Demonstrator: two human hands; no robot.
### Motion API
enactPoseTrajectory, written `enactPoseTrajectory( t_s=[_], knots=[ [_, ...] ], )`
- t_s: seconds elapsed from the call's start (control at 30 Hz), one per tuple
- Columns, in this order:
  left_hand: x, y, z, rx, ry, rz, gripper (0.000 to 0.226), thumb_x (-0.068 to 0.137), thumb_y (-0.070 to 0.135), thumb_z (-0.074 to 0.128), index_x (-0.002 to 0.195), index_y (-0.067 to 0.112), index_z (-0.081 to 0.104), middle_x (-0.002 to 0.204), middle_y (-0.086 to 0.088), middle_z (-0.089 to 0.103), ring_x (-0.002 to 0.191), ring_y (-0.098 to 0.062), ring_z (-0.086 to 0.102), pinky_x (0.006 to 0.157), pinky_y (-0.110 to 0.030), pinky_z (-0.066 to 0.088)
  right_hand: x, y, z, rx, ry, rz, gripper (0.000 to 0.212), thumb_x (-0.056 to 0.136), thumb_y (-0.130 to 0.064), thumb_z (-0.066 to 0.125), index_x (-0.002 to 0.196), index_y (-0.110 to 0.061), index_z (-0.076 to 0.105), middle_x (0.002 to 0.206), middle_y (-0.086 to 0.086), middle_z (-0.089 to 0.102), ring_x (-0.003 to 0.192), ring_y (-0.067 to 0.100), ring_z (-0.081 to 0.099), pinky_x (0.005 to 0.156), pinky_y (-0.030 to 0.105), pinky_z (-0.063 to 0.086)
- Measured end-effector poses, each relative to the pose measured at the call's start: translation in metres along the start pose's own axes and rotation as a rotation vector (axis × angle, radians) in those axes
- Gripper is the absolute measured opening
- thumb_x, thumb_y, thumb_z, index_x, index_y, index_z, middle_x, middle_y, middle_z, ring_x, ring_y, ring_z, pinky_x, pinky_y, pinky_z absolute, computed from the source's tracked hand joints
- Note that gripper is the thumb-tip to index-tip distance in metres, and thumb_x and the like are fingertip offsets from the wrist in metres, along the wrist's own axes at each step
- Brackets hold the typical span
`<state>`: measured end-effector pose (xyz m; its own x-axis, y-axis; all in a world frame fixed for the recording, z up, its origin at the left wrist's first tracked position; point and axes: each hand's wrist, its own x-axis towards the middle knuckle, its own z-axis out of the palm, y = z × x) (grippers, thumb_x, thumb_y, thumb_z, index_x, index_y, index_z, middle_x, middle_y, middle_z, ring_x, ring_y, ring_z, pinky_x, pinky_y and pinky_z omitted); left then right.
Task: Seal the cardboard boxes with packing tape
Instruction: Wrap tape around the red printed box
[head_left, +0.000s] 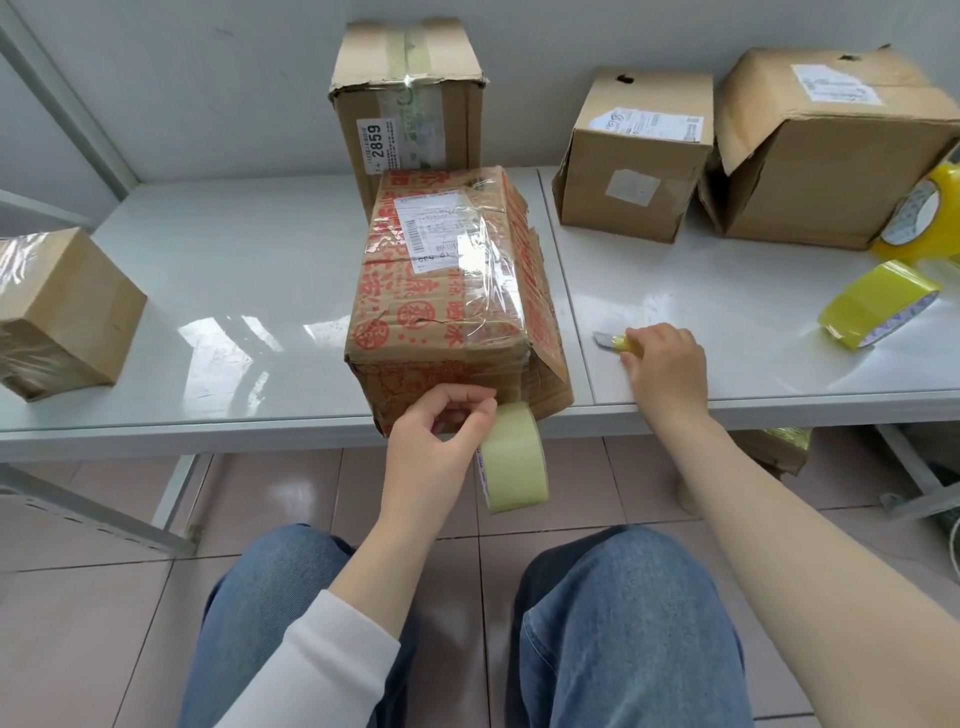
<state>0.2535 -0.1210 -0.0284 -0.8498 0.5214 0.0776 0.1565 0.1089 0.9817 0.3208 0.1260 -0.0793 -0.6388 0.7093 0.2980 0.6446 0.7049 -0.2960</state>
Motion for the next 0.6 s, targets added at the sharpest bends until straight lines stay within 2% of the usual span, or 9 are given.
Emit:
enactPoseTrajectory(
  t_s=[0.07, 0.13, 0.23, 0.33, 0.4, 0.47, 0.53, 0.6],
  knots=[
    [0.000, -0.001, 0.000, 0.008, -0.001, -0.001, 0.012, 0.086, 0.019, 0.066, 0.081, 0.030, 0.069, 0.077, 0.020, 0.066, 0.078, 0.003, 0.056, 0.070, -0.008, 0.042, 0.001, 0.001, -0.001, -0.056, 0.016, -0.026, 0.028, 0.092, -0.017, 0.056, 0.112, 0.001, 0.062, 0.107, 0.019, 0.061, 0.098, 0.035, 0.050, 0.078, 0.036, 0.036],
    [0.000, -0.001, 0.000, 0.017, -0.005, 0.001, 0.012, 0.087, 0.020, 0.066, 0.080, 0.030, 0.069, 0.078, 0.019, 0.066, 0.078, 0.003, 0.056, 0.070, -0.008, 0.041, 0.000, 0.002, -0.003, -0.042, 0.000, -0.022, 0.028, 0.091, -0.018, 0.057, 0.109, 0.002, 0.063, 0.105, 0.021, 0.059, 0.097, 0.035, 0.050, 0.077, 0.037, 0.036],
    [0.000, 0.001, -0.002, 0.025, -0.020, -0.008, 0.012, 0.087, 0.019, 0.065, 0.079, 0.027, 0.068, 0.079, 0.019, 0.066, 0.080, 0.004, 0.057, 0.073, -0.010, 0.041, -0.007, -0.009, -0.023, 0.244, 0.028, 0.074, 0.025, 0.094, -0.017, 0.052, 0.110, 0.001, 0.060, 0.109, 0.019, 0.058, 0.093, 0.028, 0.055, 0.075, 0.029, 0.039],
    [-0.004, 0.002, -0.002, 0.001, -0.038, -0.032, 0.010, 0.089, 0.020, 0.062, 0.083, 0.025, 0.069, 0.092, 0.022, 0.070, 0.095, 0.002, 0.060, 0.086, -0.018, 0.045, -0.026, -0.036, -0.053, 0.588, -0.035, 0.066, 0.021, 0.098, -0.017, 0.044, 0.106, -0.004, 0.058, 0.105, 0.011, 0.058, 0.073, 0.011, 0.060, 0.063, 0.017, 0.045],
    [-0.006, 0.003, -0.001, -0.022, -0.022, -0.050, 0.010, 0.090, 0.023, 0.061, 0.086, 0.022, 0.071, 0.095, 0.017, 0.071, 0.097, -0.002, 0.061, 0.087, -0.023, 0.046, -0.042, -0.055, -0.073, 0.733, -0.083, -0.001, 0.019, 0.099, -0.018, 0.039, 0.103, -0.010, 0.056, 0.094, 0.005, 0.060, 0.065, 0.001, 0.058, 0.057, 0.013, 0.046],
    [-0.008, 0.004, 0.001, -0.021, 0.008, -0.062, 0.014, 0.090, 0.028, 0.061, 0.086, 0.019, 0.071, 0.089, 0.010, 0.070, 0.090, -0.009, 0.061, 0.082, -0.029, 0.046, -0.056, -0.071, -0.089, 0.769, -0.140, -0.107, 0.014, 0.099, -0.019, 0.039, 0.103, -0.016, 0.052, 0.090, -0.002, 0.058, 0.067, 0.000, 0.055, 0.060, 0.013, 0.043],
    [-0.009, 0.005, 0.002, -0.007, 0.028, -0.065, 0.016, 0.091, 0.031, 0.060, 0.084, 0.019, 0.070, 0.087, 0.005, 0.071, 0.088, -0.015, 0.061, 0.080, -0.035, 0.047, -0.065, -0.080, -0.098, 0.656, -0.166, -0.272, 0.010, 0.097, -0.017, 0.045, 0.105, -0.017, 0.051, 0.095, -0.005, 0.053, 0.073, 0.003, 0.050, 0.065, 0.009, 0.039],
    [-0.011, 0.007, 0.003, 0.013, 0.040, -0.072, 0.018, 0.091, 0.033, 0.059, 0.083, 0.020, 0.069, 0.087, 0.004, 0.071, 0.087, -0.017, 0.062, 0.080, -0.038, 0.049, -0.070, -0.085, -0.101, 0.483, -0.071, -0.455, 0.014, 0.093, -0.016, 0.051, 0.104, -0.009, 0.055, 0.097, 0.000, 0.051, 0.071, 0.005, 0.045, 0.065, 0.005, 0.038]
  ],
)
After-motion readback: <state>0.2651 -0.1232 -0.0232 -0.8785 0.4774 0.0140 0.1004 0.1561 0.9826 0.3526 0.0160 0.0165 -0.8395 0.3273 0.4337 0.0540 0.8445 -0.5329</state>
